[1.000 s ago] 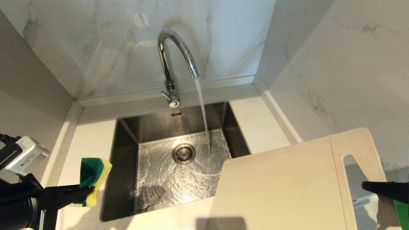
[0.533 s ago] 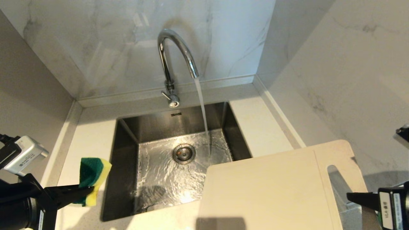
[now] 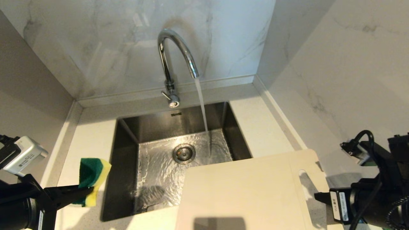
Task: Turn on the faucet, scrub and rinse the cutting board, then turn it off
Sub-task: Put down the cutting board
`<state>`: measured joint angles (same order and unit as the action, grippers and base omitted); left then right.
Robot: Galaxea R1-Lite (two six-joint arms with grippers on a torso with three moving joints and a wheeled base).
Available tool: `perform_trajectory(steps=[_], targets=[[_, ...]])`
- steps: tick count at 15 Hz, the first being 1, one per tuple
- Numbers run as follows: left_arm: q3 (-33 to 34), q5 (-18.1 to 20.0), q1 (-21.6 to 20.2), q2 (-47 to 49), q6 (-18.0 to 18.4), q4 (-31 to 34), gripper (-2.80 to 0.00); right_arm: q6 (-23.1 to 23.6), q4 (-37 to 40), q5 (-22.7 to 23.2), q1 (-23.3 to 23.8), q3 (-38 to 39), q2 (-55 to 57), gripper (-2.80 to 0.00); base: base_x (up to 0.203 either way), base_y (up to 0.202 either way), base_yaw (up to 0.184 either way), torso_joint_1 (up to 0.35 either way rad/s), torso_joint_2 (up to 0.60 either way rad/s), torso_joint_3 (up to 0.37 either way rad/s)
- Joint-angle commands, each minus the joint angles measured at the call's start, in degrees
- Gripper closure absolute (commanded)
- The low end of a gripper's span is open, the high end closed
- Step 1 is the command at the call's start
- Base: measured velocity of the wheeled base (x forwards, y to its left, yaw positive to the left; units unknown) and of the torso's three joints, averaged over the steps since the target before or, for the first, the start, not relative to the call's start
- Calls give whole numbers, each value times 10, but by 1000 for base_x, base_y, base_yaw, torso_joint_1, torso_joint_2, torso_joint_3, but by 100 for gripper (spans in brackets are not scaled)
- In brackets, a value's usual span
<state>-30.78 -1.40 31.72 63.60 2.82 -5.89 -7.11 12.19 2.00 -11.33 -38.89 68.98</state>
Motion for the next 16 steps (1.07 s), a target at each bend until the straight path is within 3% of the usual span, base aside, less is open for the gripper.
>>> perform_trajectory(steps=[1,3,10,16], targets=[[-1,0,0,-5,-3,0,0,-1,-110,1,0,54,60,0,0,0,0,0,0,0],[-2,0,0,-5,-3,0,0,-2,-199,2,0,102,88,0,0,0,0,0,0,0],[7,0,0,-4,-2,0,0,-10,-374,3,0,176,186,0,0,0,0,0,0,0],[7,0,0,4,-2,0,0,-34,-446,6,0,175,242,0,0,0,0,0,0,0]])
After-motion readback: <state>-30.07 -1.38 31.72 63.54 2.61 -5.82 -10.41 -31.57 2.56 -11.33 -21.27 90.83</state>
